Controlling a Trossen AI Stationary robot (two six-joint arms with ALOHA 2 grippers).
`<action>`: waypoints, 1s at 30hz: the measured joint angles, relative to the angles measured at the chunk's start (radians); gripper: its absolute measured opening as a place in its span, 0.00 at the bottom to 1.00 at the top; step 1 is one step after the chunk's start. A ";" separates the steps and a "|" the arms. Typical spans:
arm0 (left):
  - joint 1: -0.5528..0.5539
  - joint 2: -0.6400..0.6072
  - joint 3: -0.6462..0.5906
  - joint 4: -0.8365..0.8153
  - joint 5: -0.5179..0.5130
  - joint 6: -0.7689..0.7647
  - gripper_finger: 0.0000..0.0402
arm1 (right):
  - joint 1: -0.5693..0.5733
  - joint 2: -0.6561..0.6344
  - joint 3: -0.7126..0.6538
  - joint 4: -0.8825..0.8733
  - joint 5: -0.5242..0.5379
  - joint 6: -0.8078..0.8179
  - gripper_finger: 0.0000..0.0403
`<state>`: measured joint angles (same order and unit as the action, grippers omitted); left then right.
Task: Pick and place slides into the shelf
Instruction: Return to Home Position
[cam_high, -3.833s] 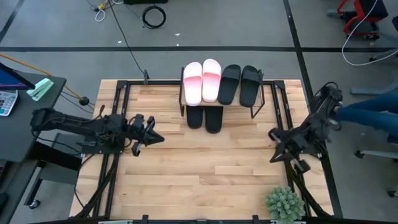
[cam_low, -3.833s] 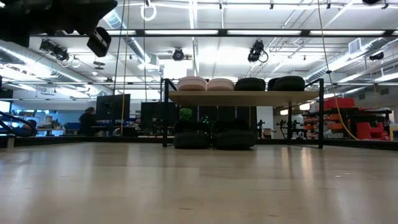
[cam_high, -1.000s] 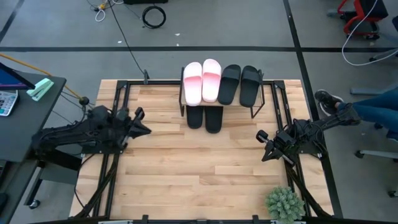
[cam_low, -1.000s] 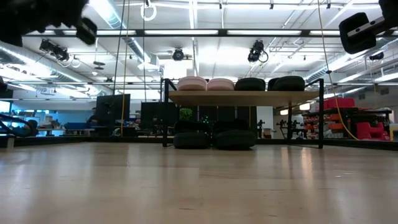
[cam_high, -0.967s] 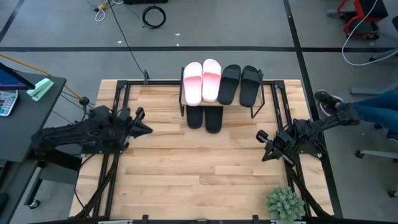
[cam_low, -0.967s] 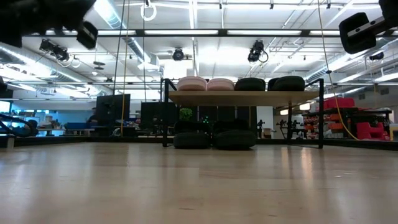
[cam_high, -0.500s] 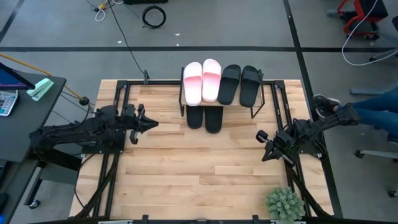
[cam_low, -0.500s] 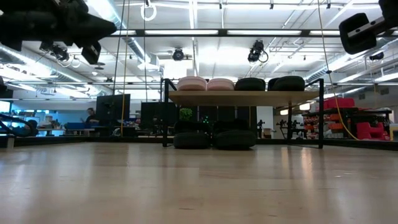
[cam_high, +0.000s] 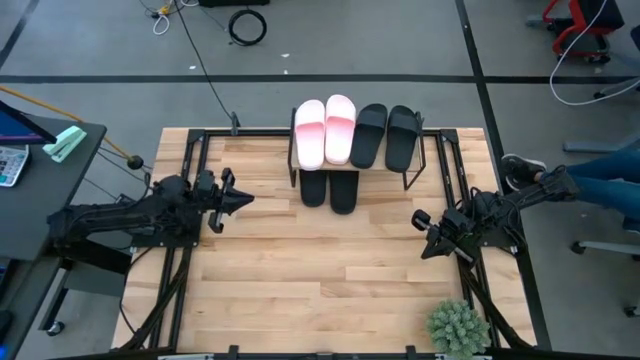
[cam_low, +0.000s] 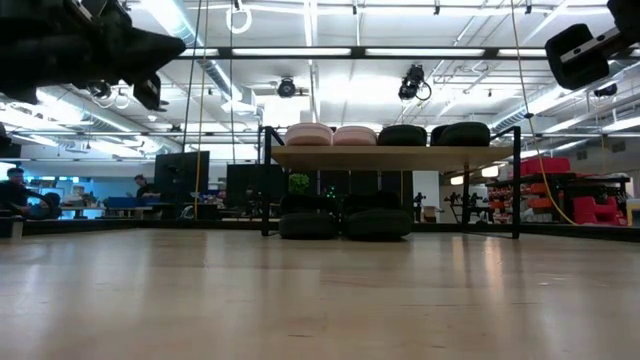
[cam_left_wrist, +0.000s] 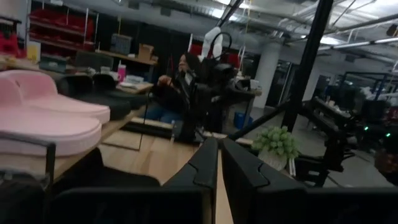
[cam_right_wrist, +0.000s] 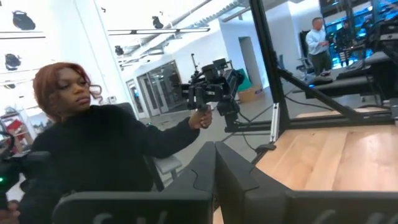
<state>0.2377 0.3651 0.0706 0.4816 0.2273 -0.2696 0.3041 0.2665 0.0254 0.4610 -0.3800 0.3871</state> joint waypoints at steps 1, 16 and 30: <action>0.002 -0.001 0.001 -0.006 0.000 0.001 0.06 | 0.000 0.000 0.000 0.000 0.006 -0.002 0.03; -0.017 0.001 0.001 -0.125 0.001 0.019 0.08 | 0.000 0.000 0.000 -0.020 0.040 -0.126 0.03; -0.018 0.001 0.001 -0.129 0.001 -0.160 0.08 | 0.000 0.001 0.000 -0.020 0.039 -0.069 0.03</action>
<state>0.2199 0.3660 0.0715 0.3527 0.2283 -0.4294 0.3038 0.2672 0.0254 0.4412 -0.3408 0.3185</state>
